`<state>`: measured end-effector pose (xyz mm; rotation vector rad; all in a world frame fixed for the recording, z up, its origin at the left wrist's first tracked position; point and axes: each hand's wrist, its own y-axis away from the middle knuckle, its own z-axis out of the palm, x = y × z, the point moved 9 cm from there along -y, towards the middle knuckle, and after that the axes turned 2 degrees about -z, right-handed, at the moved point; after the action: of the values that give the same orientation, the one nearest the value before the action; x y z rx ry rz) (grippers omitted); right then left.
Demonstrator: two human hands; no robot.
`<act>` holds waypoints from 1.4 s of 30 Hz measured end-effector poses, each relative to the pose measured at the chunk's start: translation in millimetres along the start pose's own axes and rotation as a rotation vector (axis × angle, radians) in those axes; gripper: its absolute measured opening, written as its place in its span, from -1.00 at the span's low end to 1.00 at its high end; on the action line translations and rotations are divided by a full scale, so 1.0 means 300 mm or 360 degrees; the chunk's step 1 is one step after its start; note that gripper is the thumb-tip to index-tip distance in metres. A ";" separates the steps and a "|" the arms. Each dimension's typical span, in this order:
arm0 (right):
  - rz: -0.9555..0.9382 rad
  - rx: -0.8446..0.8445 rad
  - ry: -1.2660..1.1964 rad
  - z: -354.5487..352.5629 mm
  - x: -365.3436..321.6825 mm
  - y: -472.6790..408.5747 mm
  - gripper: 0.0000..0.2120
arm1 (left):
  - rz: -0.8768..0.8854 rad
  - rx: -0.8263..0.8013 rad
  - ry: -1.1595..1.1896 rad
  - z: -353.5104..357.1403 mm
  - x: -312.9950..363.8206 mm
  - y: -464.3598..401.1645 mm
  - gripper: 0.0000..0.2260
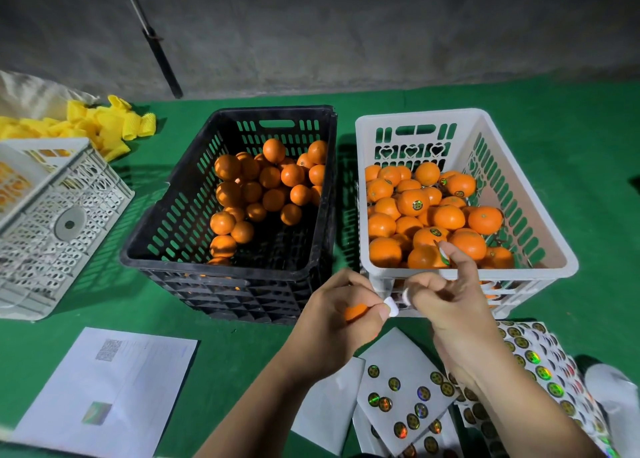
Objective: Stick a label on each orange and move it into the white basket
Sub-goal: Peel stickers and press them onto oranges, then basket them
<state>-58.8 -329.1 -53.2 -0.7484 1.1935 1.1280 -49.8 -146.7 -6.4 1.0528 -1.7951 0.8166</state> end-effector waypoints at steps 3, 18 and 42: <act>-0.0111 0.0194 0.0115 -0.111 -0.066 -0.035 -0.35 | -0.0216 0.0027 0.0254 -0.036 -0.050 0.009 -0.87; -0.0961 -0.0217 0.0595 0.169 -0.195 0.171 -0.35 | -0.1408 0.0504 0.1781 0.123 -0.142 0.091 -0.67; -0.1160 -0.0727 0.1100 0.182 -0.068 0.283 -0.25 | -0.1400 0.0440 0.2079 0.120 -0.104 0.052 -0.63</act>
<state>-121.0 -258.8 -11.0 -1.8547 1.0511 0.5153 -68.6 -160.3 -50.9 0.9458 -0.0837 0.8431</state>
